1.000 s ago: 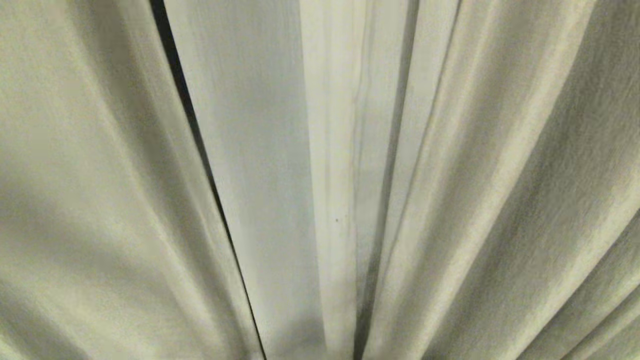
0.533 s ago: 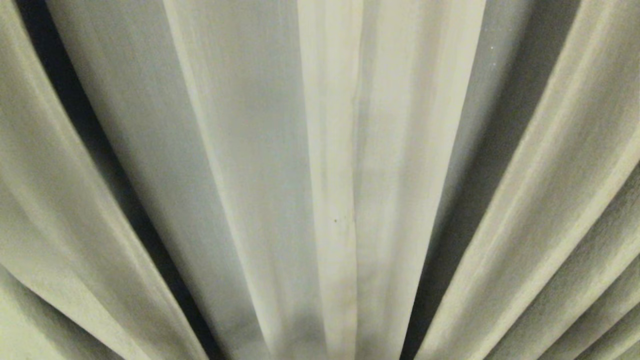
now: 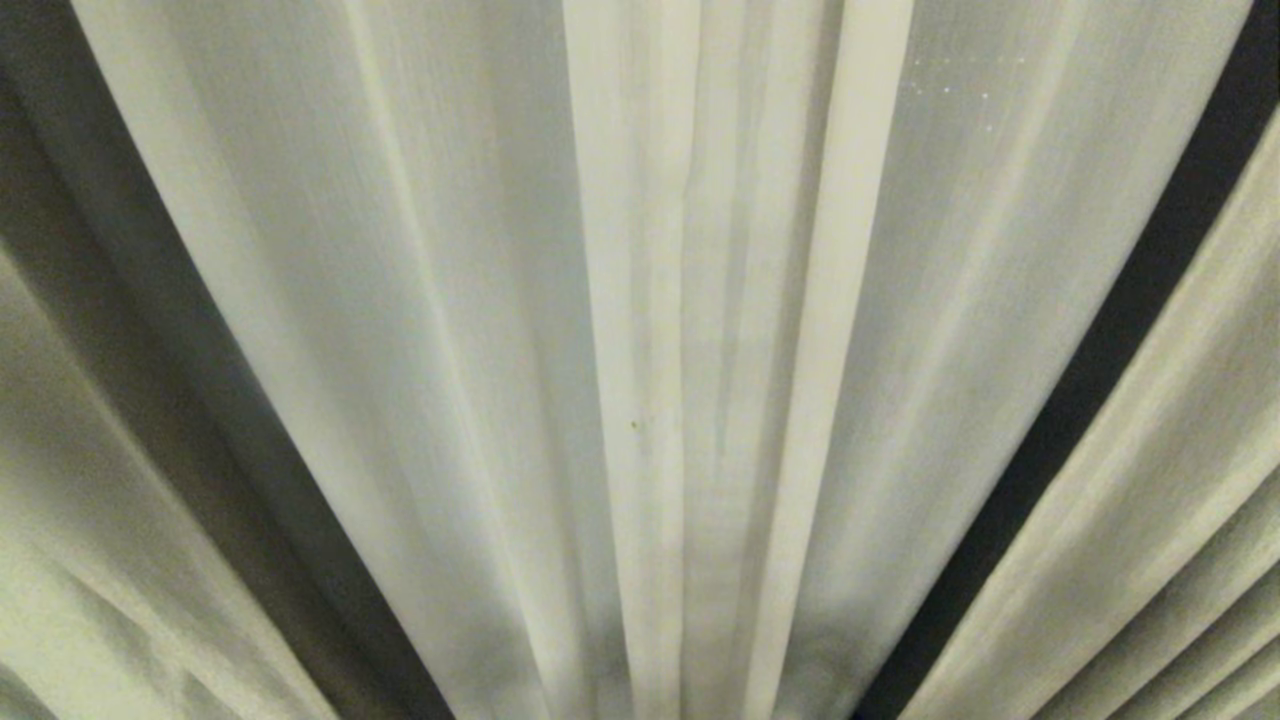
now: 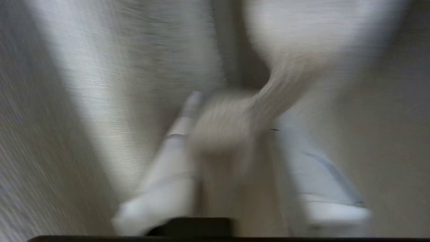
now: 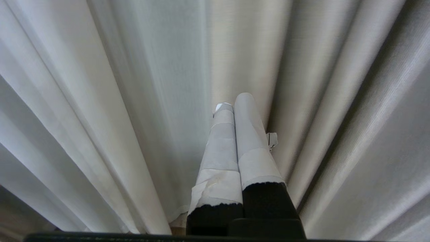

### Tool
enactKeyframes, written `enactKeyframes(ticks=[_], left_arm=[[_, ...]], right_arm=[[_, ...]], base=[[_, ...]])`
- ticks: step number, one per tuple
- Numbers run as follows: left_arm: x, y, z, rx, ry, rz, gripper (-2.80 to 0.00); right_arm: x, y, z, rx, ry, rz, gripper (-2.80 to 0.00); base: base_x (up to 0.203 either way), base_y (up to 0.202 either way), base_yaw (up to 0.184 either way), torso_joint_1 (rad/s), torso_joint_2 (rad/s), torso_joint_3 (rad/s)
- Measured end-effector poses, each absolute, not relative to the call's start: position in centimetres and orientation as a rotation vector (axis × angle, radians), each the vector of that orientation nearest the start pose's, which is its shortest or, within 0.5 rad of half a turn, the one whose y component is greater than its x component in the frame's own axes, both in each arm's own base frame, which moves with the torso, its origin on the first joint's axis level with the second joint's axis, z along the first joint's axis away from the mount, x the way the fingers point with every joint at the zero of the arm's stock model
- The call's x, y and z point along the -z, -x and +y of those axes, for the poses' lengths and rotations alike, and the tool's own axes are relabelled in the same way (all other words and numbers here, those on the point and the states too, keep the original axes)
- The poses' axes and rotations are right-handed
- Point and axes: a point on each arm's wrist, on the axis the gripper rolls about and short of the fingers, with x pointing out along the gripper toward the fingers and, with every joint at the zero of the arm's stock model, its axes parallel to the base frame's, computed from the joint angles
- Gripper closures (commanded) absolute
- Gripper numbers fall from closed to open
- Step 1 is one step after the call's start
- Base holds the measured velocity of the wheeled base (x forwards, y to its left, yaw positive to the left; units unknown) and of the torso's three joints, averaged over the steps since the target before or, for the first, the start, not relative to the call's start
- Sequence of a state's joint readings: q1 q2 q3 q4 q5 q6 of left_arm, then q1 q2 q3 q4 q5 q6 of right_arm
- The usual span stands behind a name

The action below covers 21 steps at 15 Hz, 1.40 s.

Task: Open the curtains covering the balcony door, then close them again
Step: Pull the outer curtains open on both sides

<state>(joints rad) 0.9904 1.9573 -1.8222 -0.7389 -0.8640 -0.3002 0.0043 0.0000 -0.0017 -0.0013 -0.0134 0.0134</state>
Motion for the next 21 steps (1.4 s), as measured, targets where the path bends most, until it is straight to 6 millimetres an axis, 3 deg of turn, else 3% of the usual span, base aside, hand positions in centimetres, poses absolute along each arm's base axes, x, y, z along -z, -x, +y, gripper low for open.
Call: enactKeyframes(ticks=[4, 7, 16, 17, 18, 21], left_arm=[[-37.7, -20.2, 28.0, -0.078, -0.124, -0.331, -2.8], [-37.2, -17.5, 24.8, -0.104, -0.076, -0.297, -2.8], [-34.0, -7.5, 10.8, -0.204, 0.007, -0.231, -2.8], [-33.5, -6.6, 9.3, -0.215, 0.011, -0.227, -2.01], [-33.2, -5.8, 7.9, -0.225, 0.016, -0.223, 0.0], [-32.2, -3.9, 4.3, -0.236, 0.021, -0.216, 0.0]], right_arm=[[-7.6, 2.3, 0.0, 0.009, -0.013, -0.003, 0.0], [-7.6, 2.3, 0.0, 0.009, -0.014, -0.003, 0.0], [-7.6, 2.3, 0.0, 0.009, -0.014, -0.003, 0.0], [-7.6, 2.3, 0.0, 0.009, -0.014, -0.003, 0.0], [-7.6, 2.3, 0.0, 0.01, -0.014, -0.003, 0.0], [-7.6, 2.3, 0.0, 0.009, -0.014, -0.003, 0.0]], base=[[0.0, 0.0, 0.0, 0.0, 0.0, 0.0], [0.0, 0.0, 0.0, 0.0, 0.0, 0.0], [0.0, 0.0, 0.0, 0.0, 0.0, 0.0], [0.0, 0.0, 0.0, 0.0, 0.0, 0.0], [0.0, 0.0, 0.0, 0.0, 0.0, 0.0], [0.0, 0.0, 0.0, 0.0, 0.0, 0.0]])
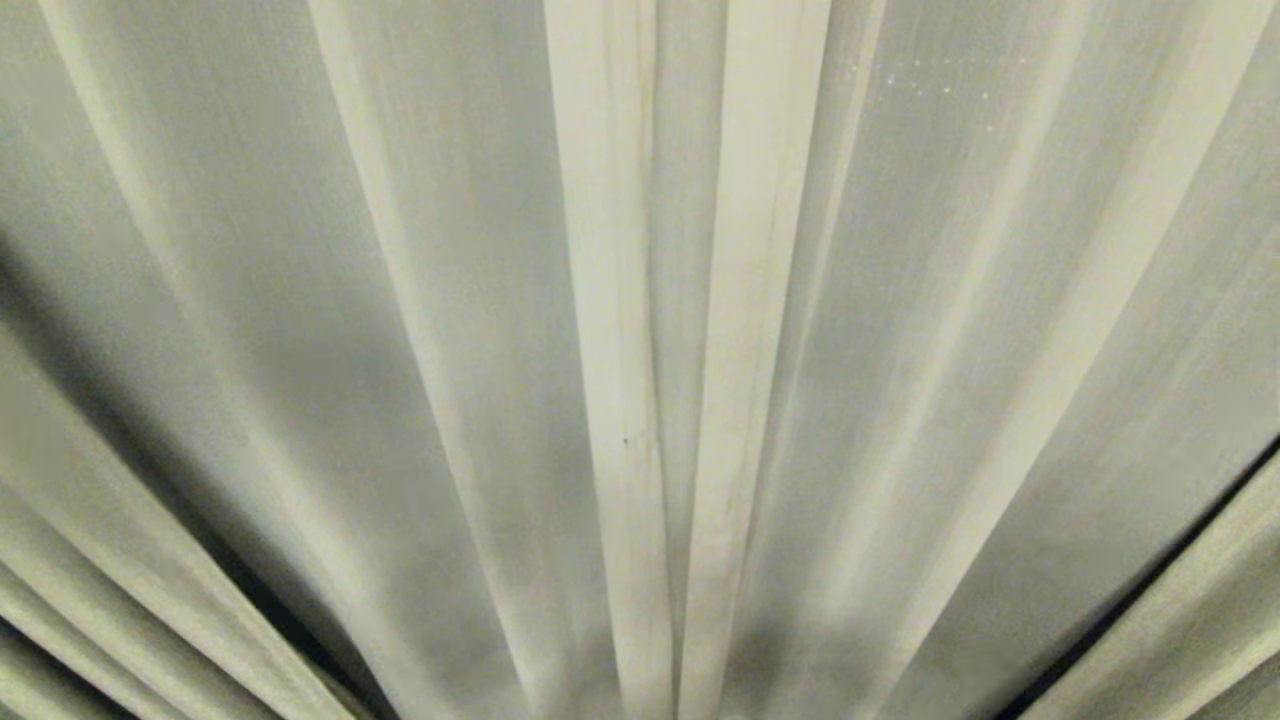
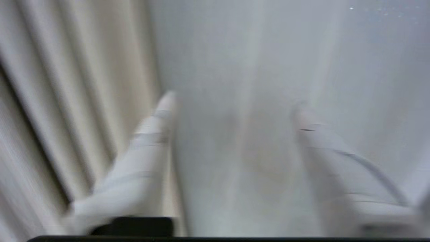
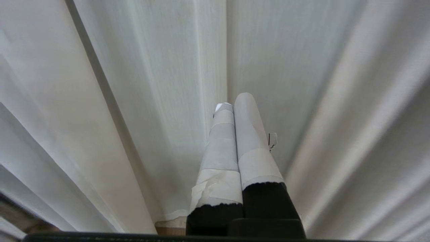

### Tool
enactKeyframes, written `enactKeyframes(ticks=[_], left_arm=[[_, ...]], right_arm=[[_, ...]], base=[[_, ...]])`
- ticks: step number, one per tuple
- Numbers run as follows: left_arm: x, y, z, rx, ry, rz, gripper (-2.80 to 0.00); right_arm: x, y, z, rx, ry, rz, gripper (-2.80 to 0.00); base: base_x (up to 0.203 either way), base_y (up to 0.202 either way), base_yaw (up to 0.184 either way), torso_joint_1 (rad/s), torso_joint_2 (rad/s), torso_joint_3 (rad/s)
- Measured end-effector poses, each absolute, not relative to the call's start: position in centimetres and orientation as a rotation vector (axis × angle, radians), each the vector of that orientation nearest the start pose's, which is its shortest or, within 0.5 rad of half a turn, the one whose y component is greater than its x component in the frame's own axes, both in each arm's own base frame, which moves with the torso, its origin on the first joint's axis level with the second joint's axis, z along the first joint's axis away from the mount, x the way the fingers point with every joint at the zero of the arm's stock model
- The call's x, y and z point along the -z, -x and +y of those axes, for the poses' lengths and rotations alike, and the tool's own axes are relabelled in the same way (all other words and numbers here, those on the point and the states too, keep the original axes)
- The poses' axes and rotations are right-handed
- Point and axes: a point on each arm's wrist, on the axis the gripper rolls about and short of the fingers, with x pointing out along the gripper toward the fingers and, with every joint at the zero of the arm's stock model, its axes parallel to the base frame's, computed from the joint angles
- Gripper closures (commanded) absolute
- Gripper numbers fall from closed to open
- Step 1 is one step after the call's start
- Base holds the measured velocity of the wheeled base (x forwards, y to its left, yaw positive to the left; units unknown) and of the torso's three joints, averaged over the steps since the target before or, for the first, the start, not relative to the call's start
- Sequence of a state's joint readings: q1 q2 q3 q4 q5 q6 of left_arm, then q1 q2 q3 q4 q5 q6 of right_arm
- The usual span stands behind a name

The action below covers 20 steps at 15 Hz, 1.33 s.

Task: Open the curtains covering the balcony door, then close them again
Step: Pull the outer curtains open on both sides

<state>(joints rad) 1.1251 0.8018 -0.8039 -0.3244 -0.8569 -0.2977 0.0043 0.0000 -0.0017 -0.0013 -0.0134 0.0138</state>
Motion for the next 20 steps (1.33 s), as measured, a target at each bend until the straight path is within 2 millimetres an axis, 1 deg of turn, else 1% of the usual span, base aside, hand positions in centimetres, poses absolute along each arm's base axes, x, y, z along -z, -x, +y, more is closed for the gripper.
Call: enactKeyframes(ticks=[3, 6, 8, 11, 13, 15, 18, 20], left_arm=[[-30.6, -2.5, 1.2, -0.234, 0.018, -0.217, 0.0], [-28.6, -1.6, -0.6, -0.231, 0.011, -0.219, 0.0], [-27.4, -1.4, -1.1, -0.23, 0.016, -0.216, 0.0], [-26.3, -1.3, -1.2, -0.235, 0.015, -0.206, 0.0], [-26.0, -1.6, -0.7, -0.229, 0.003, -0.186, 0.0], [-25.6, -2.0, 0.1, -0.164, 0.002, -0.151, 0.0], [-24.4, -3.4, 1.0, -0.047, 0.019, -0.08, 0.0], [-23.5, -4.6, 1.1, 0.001, 0.033, -0.018, 0.0]], right_arm=[[-7.6, 2.3, 0.0, 0.01, -0.014, -0.003, 0.0], [-7.6, 2.3, 0.0, 0.01, -0.014, -0.003, 0.0], [-7.6, 2.3, 0.0, 0.009, -0.013, -0.003, 0.0], [-7.6, 2.3, 0.0, 0.008, -0.013, -0.003, 0.0], [-7.6, 2.3, 0.0, 0.007, -0.014, -0.003, 0.0], [-7.6, 2.3, 0.0, 0.008, -0.014, -0.003, 0.0], [-7.6, 2.3, 0.0, 0.008, -0.014, -0.003, 0.0], [-7.6, 2.3, 0.0, 0.008, -0.014, -0.003, 0.0]], base=[[0.0, 0.0, 0.0, 0.0, 0.0, 0.0], [0.0, 0.0, 0.0, 0.0, 0.0, 0.0], [0.0, 0.0, 0.0, 0.0, 0.0, 0.0], [0.0, 0.0, 0.0, 0.0, 0.0, 0.0], [0.0, 0.0, 0.0, 0.0, 0.0, 0.0], [0.0, 0.0, 0.0, 0.0, 0.0, 0.0], [0.0, 0.0, 0.0, 0.0, 0.0, 0.0], [0.0, 0.0, 0.0, 0.0, 0.0, 0.0]])
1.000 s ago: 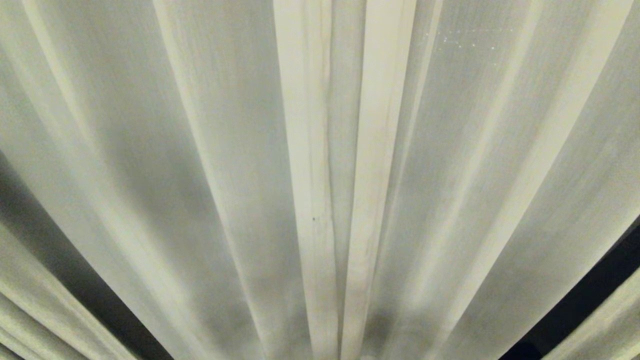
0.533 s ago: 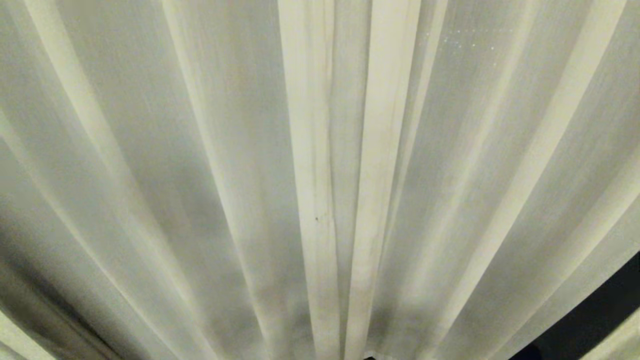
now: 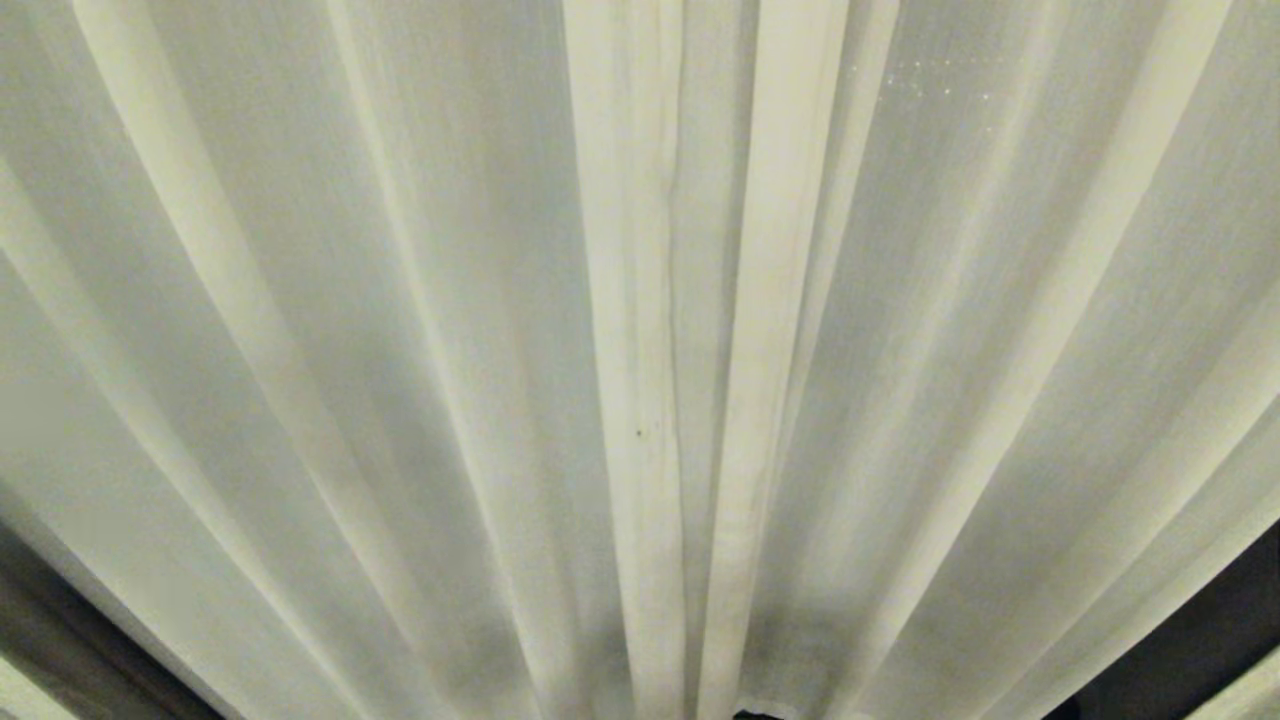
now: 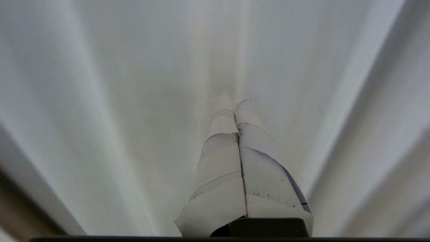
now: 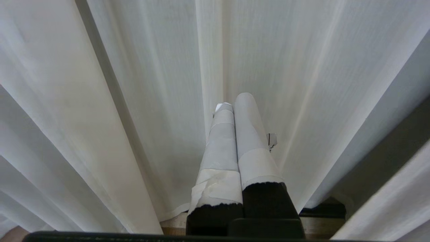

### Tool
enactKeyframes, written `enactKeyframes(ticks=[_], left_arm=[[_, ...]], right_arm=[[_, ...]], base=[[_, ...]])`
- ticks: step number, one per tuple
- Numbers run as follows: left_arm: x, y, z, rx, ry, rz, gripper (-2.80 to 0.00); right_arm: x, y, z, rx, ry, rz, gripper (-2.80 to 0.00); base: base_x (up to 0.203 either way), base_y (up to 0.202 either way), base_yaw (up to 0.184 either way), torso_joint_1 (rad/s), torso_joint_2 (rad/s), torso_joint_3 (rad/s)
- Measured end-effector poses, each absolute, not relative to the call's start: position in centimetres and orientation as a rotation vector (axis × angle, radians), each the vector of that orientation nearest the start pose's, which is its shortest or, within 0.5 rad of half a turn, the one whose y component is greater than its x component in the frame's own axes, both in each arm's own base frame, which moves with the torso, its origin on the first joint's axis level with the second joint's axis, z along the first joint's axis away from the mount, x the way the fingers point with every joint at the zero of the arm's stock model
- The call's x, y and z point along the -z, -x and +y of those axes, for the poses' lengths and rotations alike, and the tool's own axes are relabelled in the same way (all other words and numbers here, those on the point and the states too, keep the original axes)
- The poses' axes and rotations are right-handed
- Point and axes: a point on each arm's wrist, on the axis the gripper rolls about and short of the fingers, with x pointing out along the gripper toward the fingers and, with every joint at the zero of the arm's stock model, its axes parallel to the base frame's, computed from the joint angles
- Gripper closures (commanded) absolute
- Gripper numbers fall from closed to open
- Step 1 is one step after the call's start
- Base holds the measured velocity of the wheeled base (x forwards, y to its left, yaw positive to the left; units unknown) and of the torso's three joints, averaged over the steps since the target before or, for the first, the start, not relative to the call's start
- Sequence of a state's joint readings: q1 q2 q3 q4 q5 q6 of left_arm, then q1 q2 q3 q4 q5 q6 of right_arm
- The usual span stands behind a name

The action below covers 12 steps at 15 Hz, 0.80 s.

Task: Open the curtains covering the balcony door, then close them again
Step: Pull the outer curtains open on both sides

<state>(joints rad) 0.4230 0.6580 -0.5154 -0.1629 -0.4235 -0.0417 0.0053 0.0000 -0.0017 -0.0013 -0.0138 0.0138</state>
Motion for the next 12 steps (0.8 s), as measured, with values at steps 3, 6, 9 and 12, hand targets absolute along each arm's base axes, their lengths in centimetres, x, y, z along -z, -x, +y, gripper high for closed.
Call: enactKeyframes(ticks=[3, 6, 9, 12], left_arm=[[-21.8, -7.2, 1.0, -0.032, 0.016, 0.089, 0.0], [-19.6, -8.0, 1.3, 0.025, 0.006, 0.15, 0.0], [-14.9, -6.3, 1.0, 0.047, 0.012, 0.199, 0.0], [-11.6, -4.1, 0.2, 0.049, -0.009, 0.218, 0.0]], right_arm=[[-7.6, 2.3, 0.0, 0.008, -0.014, -0.003, 0.0], [-7.6, 2.3, 0.0, 0.008, -0.014, -0.003, 0.0], [-7.6, 2.3, 0.0, 0.008, -0.014, -0.003, 0.0], [-7.6, 2.3, 0.0, 0.008, -0.013, -0.003, 0.0]], base=[[0.0, 0.0, 0.0, 0.0, 0.0, 0.0], [0.0, 0.0, 0.0, 0.0, 0.0, 0.0], [0.0, 0.0, 0.0, 0.0, 0.0, 0.0], [0.0, 0.0, 0.0, 0.0, 0.0, 0.0]])
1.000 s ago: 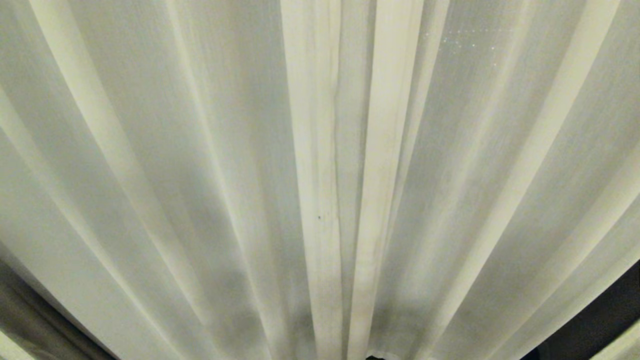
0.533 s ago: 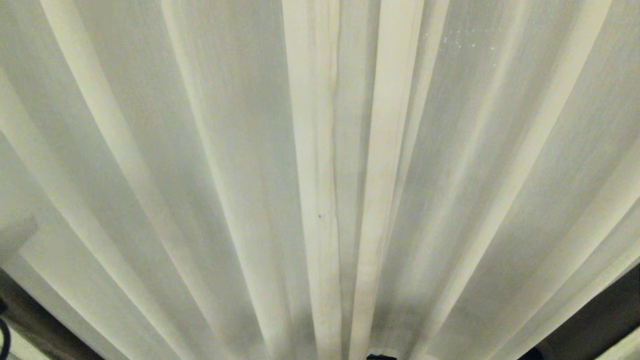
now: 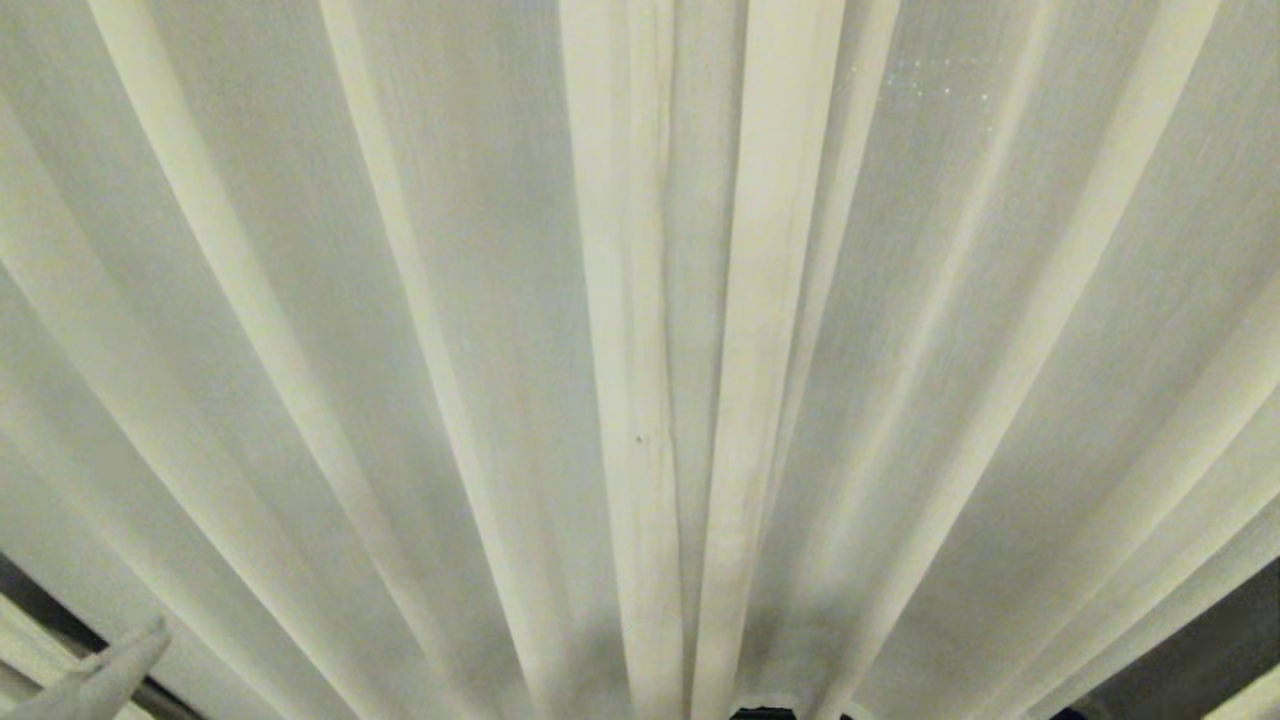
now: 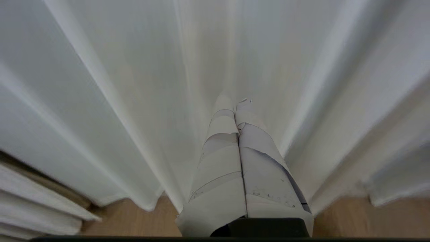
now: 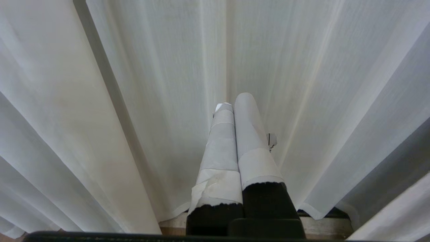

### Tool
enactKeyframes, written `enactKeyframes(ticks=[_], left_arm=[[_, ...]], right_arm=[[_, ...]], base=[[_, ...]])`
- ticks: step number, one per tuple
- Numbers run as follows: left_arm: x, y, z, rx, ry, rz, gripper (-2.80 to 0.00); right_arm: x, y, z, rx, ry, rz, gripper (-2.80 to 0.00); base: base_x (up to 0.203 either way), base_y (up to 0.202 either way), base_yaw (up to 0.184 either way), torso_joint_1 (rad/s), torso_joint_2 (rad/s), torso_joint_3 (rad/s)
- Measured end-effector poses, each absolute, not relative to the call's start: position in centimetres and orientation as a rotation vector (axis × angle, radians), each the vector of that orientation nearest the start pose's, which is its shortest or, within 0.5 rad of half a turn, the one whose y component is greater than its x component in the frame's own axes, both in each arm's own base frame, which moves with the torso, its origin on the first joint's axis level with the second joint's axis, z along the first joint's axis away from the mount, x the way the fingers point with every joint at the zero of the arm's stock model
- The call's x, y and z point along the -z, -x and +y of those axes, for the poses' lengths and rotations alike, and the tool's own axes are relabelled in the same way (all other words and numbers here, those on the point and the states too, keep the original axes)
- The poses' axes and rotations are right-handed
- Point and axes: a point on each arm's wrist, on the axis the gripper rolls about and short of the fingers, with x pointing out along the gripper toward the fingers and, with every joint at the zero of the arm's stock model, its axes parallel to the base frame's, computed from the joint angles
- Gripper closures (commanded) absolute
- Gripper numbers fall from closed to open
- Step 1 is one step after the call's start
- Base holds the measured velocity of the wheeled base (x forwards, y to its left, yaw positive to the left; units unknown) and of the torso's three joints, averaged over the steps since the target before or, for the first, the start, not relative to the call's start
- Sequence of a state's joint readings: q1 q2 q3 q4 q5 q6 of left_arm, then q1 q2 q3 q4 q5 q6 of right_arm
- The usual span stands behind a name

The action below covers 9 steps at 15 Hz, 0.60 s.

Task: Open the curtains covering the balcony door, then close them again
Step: Pull the outer curtains open on both sides

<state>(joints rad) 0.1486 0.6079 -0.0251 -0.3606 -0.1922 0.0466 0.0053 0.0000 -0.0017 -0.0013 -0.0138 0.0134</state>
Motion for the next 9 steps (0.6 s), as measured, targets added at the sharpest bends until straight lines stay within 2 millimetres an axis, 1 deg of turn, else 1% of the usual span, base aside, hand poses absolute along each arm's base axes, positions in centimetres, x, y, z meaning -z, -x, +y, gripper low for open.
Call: enactKeyframes(ticks=[4, 6, 9], left_arm=[[-8.9, -0.9, -0.1, 0.036, -0.018, 0.256, 0.0], [-8.1, 0.4, 0.0, 0.014, -0.021, 0.206, 0.0], [-7.7, 1.7, 0.0, -0.003, -0.028, 0.082, 0.0]], right_arm=[[-7.6, 2.3, 0.0, 0.008, -0.014, -0.003, 0.0], [-7.6, 2.3, 0.0, 0.008, -0.014, -0.003, 0.0], [-7.6, 2.3, 0.0, 0.008, -0.014, -0.003, 0.0]], base=[[0.0, 0.0, 0.0, 0.0, 0.0, 0.0], [0.0, 0.0, 0.0, 0.0, 0.0, 0.0], [0.0, 0.0, 0.0, 0.0, 0.0, 0.0]])
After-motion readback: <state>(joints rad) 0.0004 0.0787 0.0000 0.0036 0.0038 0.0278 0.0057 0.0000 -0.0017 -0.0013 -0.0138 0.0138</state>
